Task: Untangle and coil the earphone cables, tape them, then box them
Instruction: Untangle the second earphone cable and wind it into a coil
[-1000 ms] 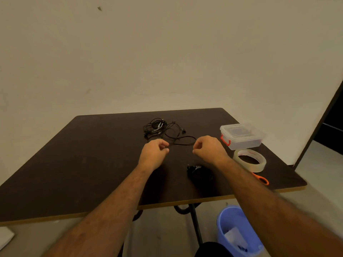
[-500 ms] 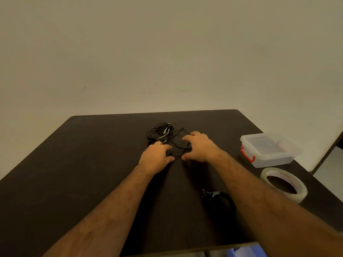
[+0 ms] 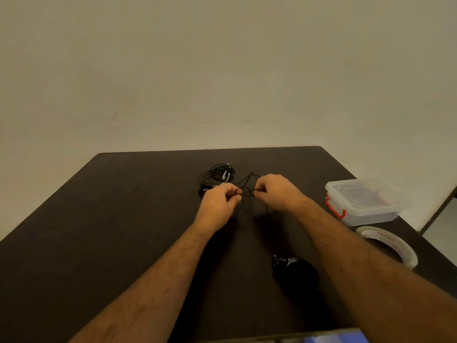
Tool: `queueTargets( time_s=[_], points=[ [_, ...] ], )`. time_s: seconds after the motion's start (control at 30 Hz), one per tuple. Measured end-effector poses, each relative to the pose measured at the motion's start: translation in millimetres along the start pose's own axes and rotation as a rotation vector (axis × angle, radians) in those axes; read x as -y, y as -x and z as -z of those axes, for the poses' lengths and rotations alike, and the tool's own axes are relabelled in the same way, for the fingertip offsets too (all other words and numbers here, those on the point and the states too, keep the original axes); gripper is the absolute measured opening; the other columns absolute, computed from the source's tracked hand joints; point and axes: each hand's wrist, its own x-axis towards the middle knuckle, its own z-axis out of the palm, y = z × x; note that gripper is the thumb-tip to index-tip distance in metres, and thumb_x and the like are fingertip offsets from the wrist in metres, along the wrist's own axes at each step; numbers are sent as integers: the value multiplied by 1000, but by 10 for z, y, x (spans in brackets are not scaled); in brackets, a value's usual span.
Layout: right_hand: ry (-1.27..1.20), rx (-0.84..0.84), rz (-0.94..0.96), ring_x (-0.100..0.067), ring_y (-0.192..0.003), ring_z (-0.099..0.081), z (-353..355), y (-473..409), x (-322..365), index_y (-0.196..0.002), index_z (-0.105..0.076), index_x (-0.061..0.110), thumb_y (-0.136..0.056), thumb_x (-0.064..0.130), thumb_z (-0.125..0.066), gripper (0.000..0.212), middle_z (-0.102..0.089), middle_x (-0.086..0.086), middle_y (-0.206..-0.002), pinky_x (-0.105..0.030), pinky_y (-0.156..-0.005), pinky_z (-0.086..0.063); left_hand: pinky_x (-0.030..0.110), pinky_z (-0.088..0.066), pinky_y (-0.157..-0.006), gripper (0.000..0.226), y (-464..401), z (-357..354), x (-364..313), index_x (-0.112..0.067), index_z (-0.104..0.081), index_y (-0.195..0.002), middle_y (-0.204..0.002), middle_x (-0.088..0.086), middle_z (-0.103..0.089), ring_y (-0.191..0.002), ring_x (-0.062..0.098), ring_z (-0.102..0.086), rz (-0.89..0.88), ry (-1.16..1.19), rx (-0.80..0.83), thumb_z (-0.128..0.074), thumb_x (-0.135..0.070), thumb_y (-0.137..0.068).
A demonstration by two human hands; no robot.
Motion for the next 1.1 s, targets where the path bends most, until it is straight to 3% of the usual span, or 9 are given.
queueTargets(
  time_s=[0.13, 0.23, 0.33, 0.43, 0.57, 0.7, 0.83, 0.97, 1.1],
  points=[
    [-98, -280, 52, -18, -90, -60, 435, 78, 116, -100, -66, 12, -97, 18, -57, 12, -67, -3, -99, -35, -83, -51, 31, -53, -92, 38, 84, 128, -7, -22, -57, -133, -103, -13, -65, -98, 4, -61, 83, 125, -13, -62, -24, -95],
    [-310, -411, 111, -22, -85, -64, 784, 157, 304, -99, -64, 9, -98, 12, -55, 10, -64, -5, -94, -37, -77, -56, 41, -53, -96, 43, 136, 246, -73, -21, -51, -139, -113, -9, -64, -106, 10, -61, 112, 181, -30, -59, -26, -97],
    [-536, -489, 156, -13, -69, -67, 1072, 271, 515, -93, -61, 13, -98, 11, -56, 7, -63, -2, -86, -32, -62, -60, 38, -56, -91, 43, 172, 351, -188, -21, -50, -140, -122, -2, -63, -104, 12, -61, 114, 192, -45, -59, -23, -98],
    [-555, -550, 248, -9, -66, -66, 1308, 409, 708, -95, -62, 10, -98, 9, -56, 7, -61, 3, -82, -31, -62, -61, 27, -58, -77, 56, 215, 488, -379, -23, -41, -146, -125, -1, -59, -101, 11, -61, 107, 289, -56, -63, -18, -95],
    [-537, -545, 322, -11, -70, -68, 1520, 614, 918, -95, -63, 10, -97, 10, -57, 6, -63, 0, -82, -36, -63, -61, 31, -60, -79, 70, 282, 696, -736, -28, -36, -147, -132, -3, -49, -102, 18, -64, 74, 499, -84, -73, -24, -88],
    [-500, -486, 388, -10, -65, -68, 1641, 832, 1062, -89, -63, 13, -95, 11, -61, 6, -65, 1, -77, -28, -59, -59, 30, -58, -68, 53, 378, 873, -1118, -27, -43, -140, -119, -1, -62, -97, 18, -69, -59, 678, -103, -67, -26, -93],
    [-425, -492, 392, -12, -65, -68, 1786, 1133, 1210, -87, -67, 14, -91, 15, -65, 5, -68, 0, -77, -18, -53, -51, 26, -52, -57, 14, 609, 1137, -1475, -18, -66, -108, -87, 0, -71, -80, 14, -69, -114, 719, -162, -58, -24, -99],
    [-341, -509, 388, -11, -63, -69, 1975, 1488, 1326, -96, -69, 15, -90, 20, -69, 8, -69, 1, -75, -17, -57, -49, 25, -54, -56, 24, 919, 1434, -1744, -9, -71, -101, -78, 3, -69, -71, 14, -67, -132, 800, -131, -53, -25, -101],
    [-357, -472, 403, -10, -57, -66, 2232, 1898, 1460, -98, -67, 14, -88, 26, -72, 16, -70, 0, -71, -27, -57, -57, 27, -51, -52, 46, 1249, 1734, -2000, -10, -72, -93, -69, 1, -65, -56, 12, -60, -87, 847, -69, -39, -38, -105]
  ],
)
